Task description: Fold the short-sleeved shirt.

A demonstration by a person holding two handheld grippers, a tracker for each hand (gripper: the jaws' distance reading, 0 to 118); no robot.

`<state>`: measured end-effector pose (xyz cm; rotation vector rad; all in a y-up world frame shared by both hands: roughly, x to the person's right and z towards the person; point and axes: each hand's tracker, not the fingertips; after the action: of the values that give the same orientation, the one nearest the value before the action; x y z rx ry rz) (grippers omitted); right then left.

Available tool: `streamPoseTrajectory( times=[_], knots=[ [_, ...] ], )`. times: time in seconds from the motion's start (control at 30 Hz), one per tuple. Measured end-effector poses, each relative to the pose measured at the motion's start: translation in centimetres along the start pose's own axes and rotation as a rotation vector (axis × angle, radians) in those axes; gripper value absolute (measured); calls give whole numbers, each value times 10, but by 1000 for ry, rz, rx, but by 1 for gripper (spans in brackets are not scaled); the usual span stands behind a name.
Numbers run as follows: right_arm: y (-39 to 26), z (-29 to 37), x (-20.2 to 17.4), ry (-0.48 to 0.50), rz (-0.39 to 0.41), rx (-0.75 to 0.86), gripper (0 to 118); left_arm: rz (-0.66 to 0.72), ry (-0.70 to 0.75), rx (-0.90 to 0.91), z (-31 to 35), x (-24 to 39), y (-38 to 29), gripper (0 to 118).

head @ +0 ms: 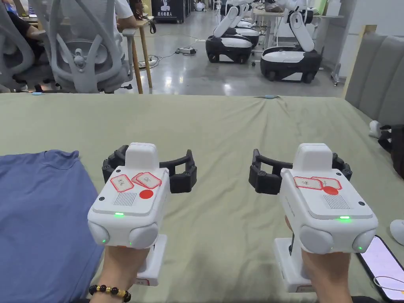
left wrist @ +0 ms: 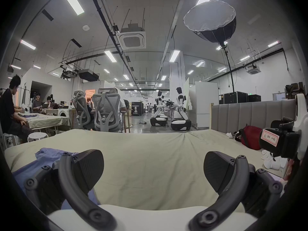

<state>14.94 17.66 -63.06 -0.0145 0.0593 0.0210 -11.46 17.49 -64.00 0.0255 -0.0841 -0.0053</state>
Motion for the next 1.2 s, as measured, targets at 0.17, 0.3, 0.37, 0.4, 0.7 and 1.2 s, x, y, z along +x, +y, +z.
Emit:
streamPoseTrajectory(
  times=[0.17, 0.3, 0.37, 0.4, 0.7, 1.2],
  knots=[
    [3, 0, 1, 5, -22, -15, 118, 3, 6, 4, 0, -2, 1, 118],
    [5, -1, 0, -10, 6, -30, 118, 5, 8, 6, -1, -2, 2, 118],
    [4, -3, -1, -31, 24, -35, 118, 7, 0, 13, -1, -2, 2, 118],
    [3, -2, -2, -37, 30, -26, 118, 6, 1, 13, -1, -2, 2, 118],
    [6, 1, 3, -8, -50, -45, 118, 4, 2, 12, -2, -2, 2, 118],
    [9, 4, 3, -32, -21, -46, 118, -5, -2, 25, -1, -1, 3, 118]
  ],
)
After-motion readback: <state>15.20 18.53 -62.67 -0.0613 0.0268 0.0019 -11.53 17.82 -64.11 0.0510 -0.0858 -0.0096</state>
